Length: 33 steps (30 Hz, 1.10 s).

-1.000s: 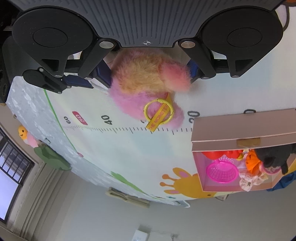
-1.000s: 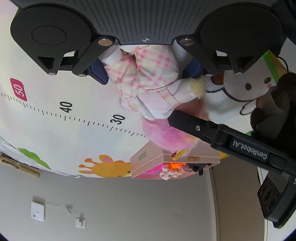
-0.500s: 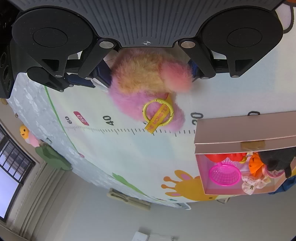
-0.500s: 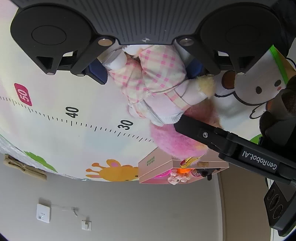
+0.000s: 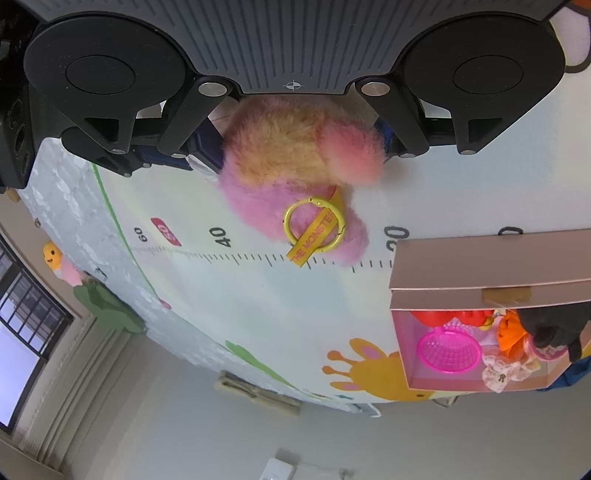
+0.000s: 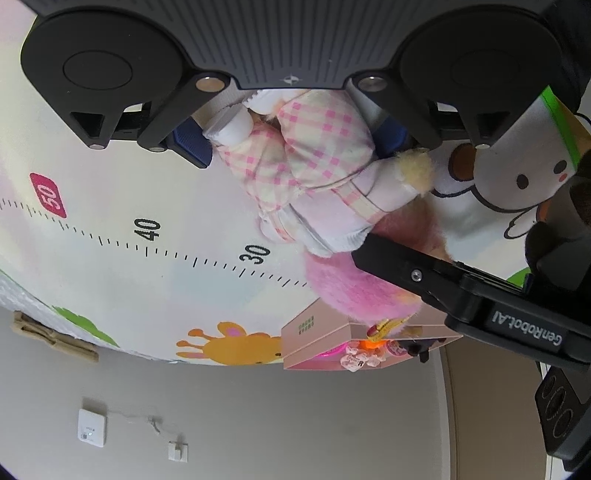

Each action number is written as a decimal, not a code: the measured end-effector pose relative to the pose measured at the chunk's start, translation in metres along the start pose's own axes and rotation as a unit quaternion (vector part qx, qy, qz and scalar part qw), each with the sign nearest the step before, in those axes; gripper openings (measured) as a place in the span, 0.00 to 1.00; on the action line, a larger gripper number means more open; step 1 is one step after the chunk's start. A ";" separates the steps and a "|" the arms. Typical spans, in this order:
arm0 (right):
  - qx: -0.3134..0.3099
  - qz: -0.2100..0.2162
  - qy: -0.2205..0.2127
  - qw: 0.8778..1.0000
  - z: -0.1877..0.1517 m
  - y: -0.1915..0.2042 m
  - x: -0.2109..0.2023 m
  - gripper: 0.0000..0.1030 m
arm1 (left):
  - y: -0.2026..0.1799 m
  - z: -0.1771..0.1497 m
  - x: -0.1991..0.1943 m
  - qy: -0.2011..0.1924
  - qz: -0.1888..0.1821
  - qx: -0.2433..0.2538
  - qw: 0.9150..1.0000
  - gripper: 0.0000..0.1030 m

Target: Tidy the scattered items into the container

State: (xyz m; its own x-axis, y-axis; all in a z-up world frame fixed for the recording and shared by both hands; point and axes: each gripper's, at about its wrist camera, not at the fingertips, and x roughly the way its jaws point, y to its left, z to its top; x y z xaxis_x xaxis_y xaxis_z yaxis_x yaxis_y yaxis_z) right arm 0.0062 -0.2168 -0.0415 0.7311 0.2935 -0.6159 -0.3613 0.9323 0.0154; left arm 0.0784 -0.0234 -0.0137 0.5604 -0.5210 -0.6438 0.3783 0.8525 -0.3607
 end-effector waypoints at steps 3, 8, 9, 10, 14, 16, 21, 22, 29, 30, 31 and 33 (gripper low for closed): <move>-0.002 0.000 -0.003 1.000 0.000 0.001 -0.004 0.87 | 0.001 -0.001 -0.003 -0.005 -0.006 -0.004 1.000 0.77; -0.010 0.010 -0.005 1.000 0.002 0.008 -0.009 0.86 | 0.003 -0.005 -0.015 -0.018 -0.004 -0.010 1.000 0.74; -0.015 0.012 -0.005 1.000 0.003 0.010 -0.010 0.86 | 0.004 -0.006 -0.019 -0.021 -0.003 -0.011 1.000 0.73; -0.020 0.014 -0.005 1.000 0.005 0.013 -0.011 0.86 | 0.005 -0.007 -0.022 -0.023 -0.002 -0.011 1.000 0.73; -0.041 0.017 -0.007 0.999 0.010 0.026 -0.011 0.86 | 0.012 -0.011 -0.036 -0.034 0.000 -0.015 0.999 0.73; -0.050 0.019 -0.006 0.999 0.014 0.033 -0.010 0.86 | 0.016 -0.013 -0.042 -0.040 0.001 -0.017 0.999 0.73; -0.081 0.022 -0.007 0.996 0.022 0.050 -0.011 0.77 | 0.028 -0.018 -0.056 -0.054 0.000 -0.027 0.998 0.70; -0.089 0.036 -0.007 0.995 0.024 0.054 -0.011 0.60 | 0.030 -0.019 -0.059 -0.055 -0.008 -0.029 0.998 0.68; -0.154 0.015 0.010 0.988 0.031 0.085 -0.001 0.63 | 0.044 -0.027 -0.066 -0.063 -0.006 -0.038 0.997 0.66; -0.157 0.012 0.013 0.987 0.030 0.087 0.001 0.69 | 0.048 -0.029 -0.066 -0.063 -0.009 -0.044 0.997 0.68; -0.158 0.008 0.014 0.987 0.030 0.087 0.004 0.76 | 0.052 -0.031 -0.066 -0.064 -0.012 -0.050 0.997 0.69; -0.163 -0.003 0.015 0.986 0.029 0.088 0.010 0.82 | 0.056 -0.033 -0.065 -0.065 -0.015 -0.058 0.996 0.74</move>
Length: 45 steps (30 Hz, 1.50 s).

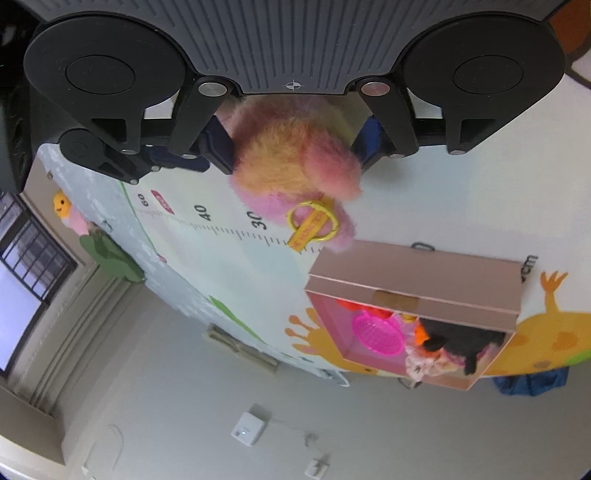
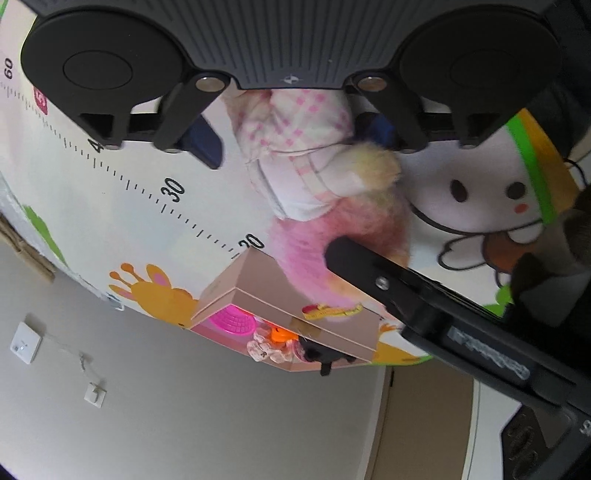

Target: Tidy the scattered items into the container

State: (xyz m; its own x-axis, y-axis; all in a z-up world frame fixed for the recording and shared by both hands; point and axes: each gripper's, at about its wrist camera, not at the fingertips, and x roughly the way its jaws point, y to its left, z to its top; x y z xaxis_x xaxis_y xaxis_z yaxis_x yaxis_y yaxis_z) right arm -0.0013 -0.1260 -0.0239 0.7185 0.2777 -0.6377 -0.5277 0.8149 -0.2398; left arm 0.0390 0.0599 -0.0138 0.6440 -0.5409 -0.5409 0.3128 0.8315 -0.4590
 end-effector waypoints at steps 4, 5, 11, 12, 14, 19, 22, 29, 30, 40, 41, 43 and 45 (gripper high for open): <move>0.012 -0.001 0.013 1.000 -0.006 -0.004 0.011 0.86 | 0.002 0.000 0.004 0.000 -0.001 0.000 1.000 0.76; 0.020 0.000 0.014 1.000 -0.008 -0.007 0.011 0.86 | 0.002 0.000 0.005 0.000 -0.002 0.000 1.000 0.76; 0.097 0.053 0.013 0.994 -0.021 -0.029 0.009 0.77 | 0.000 -0.002 0.009 0.005 -0.003 0.006 1.000 0.76; 0.109 0.060 0.012 0.992 -0.024 -0.032 0.007 0.77 | 0.000 -0.002 0.009 0.005 -0.002 0.006 1.000 0.76; 0.126 0.072 0.008 0.989 -0.026 -0.038 0.007 0.77 | 0.000 -0.002 0.009 0.005 -0.002 0.006 1.000 0.76; 0.106 0.061 0.000 0.992 -0.026 -0.030 0.008 0.78 | -0.002 -0.001 0.012 0.009 0.002 0.011 1.000 0.76; 0.099 0.060 -0.005 0.993 -0.025 -0.026 0.011 0.80 | -0.004 -0.001 0.016 0.014 0.003 0.014 1.000 0.76; 0.090 0.064 -0.007 0.994 -0.018 -0.024 0.016 0.72 | -0.008 0.000 0.017 0.018 0.004 0.021 1.000 0.73; 0.085 0.063 -0.007 0.994 -0.018 -0.023 0.015 0.71 | -0.008 0.000 0.016 0.017 0.004 0.022 1.000 0.72; 0.065 0.081 -0.009 0.995 0.001 -0.014 -0.002 0.64 | -0.010 0.008 -0.004 -0.008 -0.011 0.030 0.999 0.69; 0.056 0.081 -0.013 0.995 0.005 -0.012 -0.005 0.64 | -0.010 0.011 -0.008 -0.012 -0.011 0.032 0.999 0.69; 0.046 0.085 -0.022 0.995 0.012 -0.011 -0.008 0.64 | -0.008 0.017 -0.016 -0.021 -0.017 0.035 0.999 0.69; 0.047 0.093 -0.028 0.994 0.020 -0.013 -0.009 0.64 | -0.003 0.025 -0.020 -0.026 -0.026 0.032 0.999 0.69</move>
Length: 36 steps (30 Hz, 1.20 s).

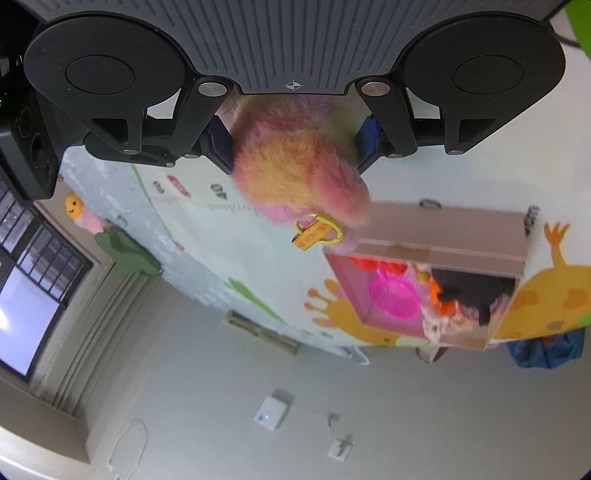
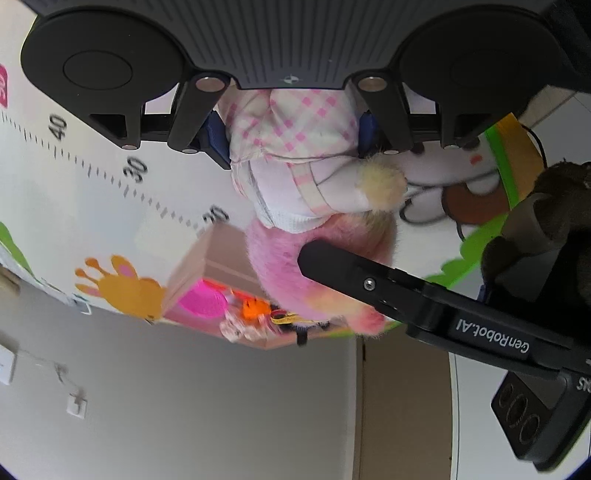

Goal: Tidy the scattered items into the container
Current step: 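Carry the pink-haired doll with both grippers over the pink box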

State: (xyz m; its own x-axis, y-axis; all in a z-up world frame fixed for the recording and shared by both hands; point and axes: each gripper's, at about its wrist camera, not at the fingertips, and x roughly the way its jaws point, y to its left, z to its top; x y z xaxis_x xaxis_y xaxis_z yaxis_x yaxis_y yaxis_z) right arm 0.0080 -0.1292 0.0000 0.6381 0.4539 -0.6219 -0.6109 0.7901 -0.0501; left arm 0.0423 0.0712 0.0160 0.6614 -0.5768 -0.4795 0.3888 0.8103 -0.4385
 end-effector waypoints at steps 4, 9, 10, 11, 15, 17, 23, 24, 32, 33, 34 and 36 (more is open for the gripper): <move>-0.007 0.001 -0.018 1.000 0.028 -0.007 0.003 0.63 | 0.011 0.030 -0.002 -0.017 -0.011 0.002 1.000 0.69; -0.040 -0.036 -0.051 0.997 0.092 -0.021 0.024 0.63 | 0.035 0.096 0.005 -0.053 -0.019 0.015 0.998 0.70; -0.046 -0.046 -0.059 0.996 0.105 -0.024 0.031 0.63 | 0.040 0.112 0.009 -0.063 -0.020 0.025 0.998 0.70; -0.050 -0.056 -0.069 0.995 0.119 -0.026 0.040 0.63 | 0.046 0.125 0.013 -0.073 -0.019 0.036 0.997 0.72; -0.063 -0.113 -0.101 0.986 0.151 -0.031 0.094 0.76 | 0.081 0.164 0.047 -0.095 0.010 0.071 0.993 0.88; -0.058 -0.114 -0.076 0.989 0.154 -0.036 0.120 0.81 | 0.105 0.168 0.066 -0.078 0.044 0.051 0.995 0.88; -0.034 -0.086 -0.051 0.994 0.142 -0.061 0.122 0.85 | 0.147 0.154 0.064 -0.075 0.063 0.009 0.995 0.90; -0.023 -0.085 -0.052 0.995 0.140 -0.065 0.117 0.85 | 0.151 0.157 0.065 -0.078 0.067 0.001 0.995 0.88; -0.018 -0.062 -0.045 0.997 0.141 -0.070 0.146 0.85 | 0.149 0.169 0.111 -0.034 0.043 -0.017 0.998 0.50; -0.019 -0.056 -0.047 0.997 0.140 -0.069 0.145 0.85 | 0.141 0.166 0.110 -0.042 0.035 0.006 0.998 0.50; -0.020 -0.050 -0.049 0.997 0.139 -0.068 0.143 0.85 | 0.134 0.165 0.107 -0.047 0.023 0.032 0.998 0.51; -0.024 -0.051 -0.046 0.997 0.135 -0.068 0.143 0.85 | 0.129 0.161 0.110 -0.030 0.039 0.048 0.998 0.54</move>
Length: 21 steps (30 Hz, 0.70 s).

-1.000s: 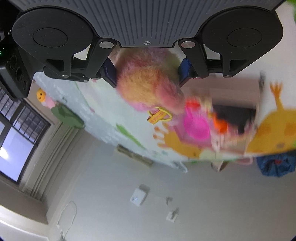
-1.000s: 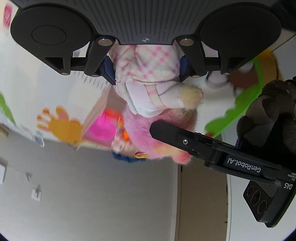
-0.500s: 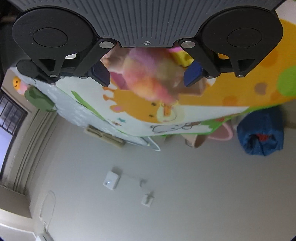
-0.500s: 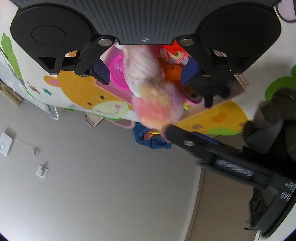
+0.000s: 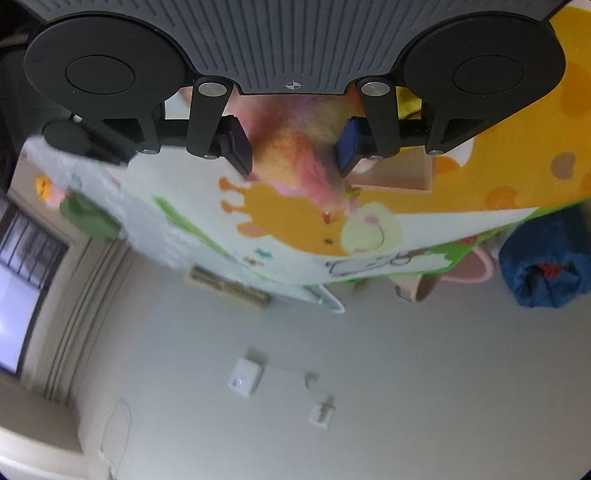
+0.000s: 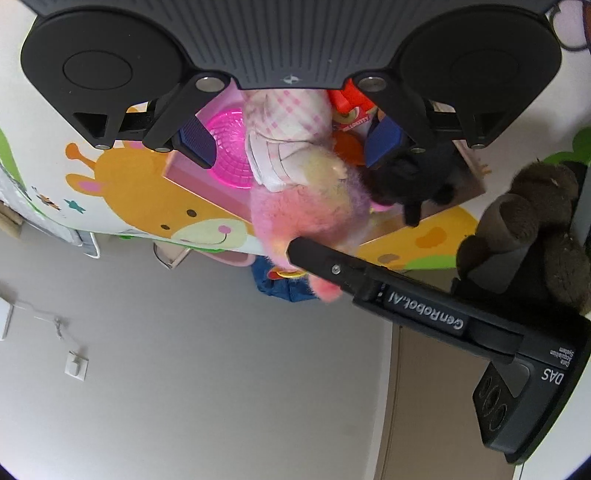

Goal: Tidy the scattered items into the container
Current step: 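Carry the pink-haired doll with both grippers over the pink box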

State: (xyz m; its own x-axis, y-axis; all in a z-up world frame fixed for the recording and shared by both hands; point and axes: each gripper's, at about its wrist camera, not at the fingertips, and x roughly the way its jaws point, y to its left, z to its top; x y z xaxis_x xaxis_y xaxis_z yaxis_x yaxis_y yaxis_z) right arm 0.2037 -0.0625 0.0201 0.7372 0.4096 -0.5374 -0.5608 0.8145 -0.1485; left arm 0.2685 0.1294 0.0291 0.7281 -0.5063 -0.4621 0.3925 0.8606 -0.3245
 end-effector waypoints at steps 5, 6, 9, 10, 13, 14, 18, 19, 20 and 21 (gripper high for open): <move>0.020 -0.009 0.010 1.000 -0.002 -0.010 0.002 0.85 | 0.006 -0.007 -0.004 0.006 0.035 -0.025 0.999 0.62; 0.029 -0.004 0.009 1.000 0.001 -0.012 0.003 0.85 | 0.002 -0.007 -0.009 -0.002 0.047 -0.016 0.999 0.64; 0.075 0.023 0.002 0.997 0.011 -0.025 -0.004 0.86 | -0.011 -0.013 -0.026 -0.038 0.097 0.004 0.995 0.82; 0.095 0.030 -0.002 0.995 0.015 -0.030 -0.005 0.88 | -0.015 -0.019 -0.031 -0.049 0.114 0.006 0.992 0.83; 0.129 0.029 -0.004 0.991 0.023 -0.041 -0.005 0.92 | -0.018 -0.032 -0.036 -0.062 0.134 -0.002 0.989 0.83; 0.123 0.018 0.001 0.992 0.023 -0.040 -0.002 0.92 | -0.017 -0.034 -0.036 -0.059 0.132 -0.008 0.990 0.83; 0.101 -0.026 0.003 0.995 0.021 -0.034 0.007 0.88 | -0.007 -0.040 -0.033 -0.036 0.129 -0.022 0.991 0.86; 0.107 -0.030 0.005 0.994 0.023 -0.035 0.010 0.81 | -0.005 -0.041 -0.034 -0.035 0.130 -0.025 0.991 0.87; 0.118 -0.027 0.006 0.993 0.026 -0.038 0.011 0.78 | -0.004 -0.042 -0.036 -0.034 0.128 -0.027 0.991 0.88; 0.130 -0.019 0.007 0.991 0.029 -0.041 0.011 0.70 | -0.003 -0.044 -0.038 -0.033 0.126 -0.029 0.991 0.88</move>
State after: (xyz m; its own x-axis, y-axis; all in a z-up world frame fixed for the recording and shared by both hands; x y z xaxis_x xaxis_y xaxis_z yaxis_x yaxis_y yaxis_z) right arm 0.2460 -0.0796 0.0444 0.7493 0.3728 -0.5473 -0.4158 0.9081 0.0493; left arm 0.2150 0.1436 0.0116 0.8352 -0.2697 -0.4793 0.1622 0.9535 -0.2539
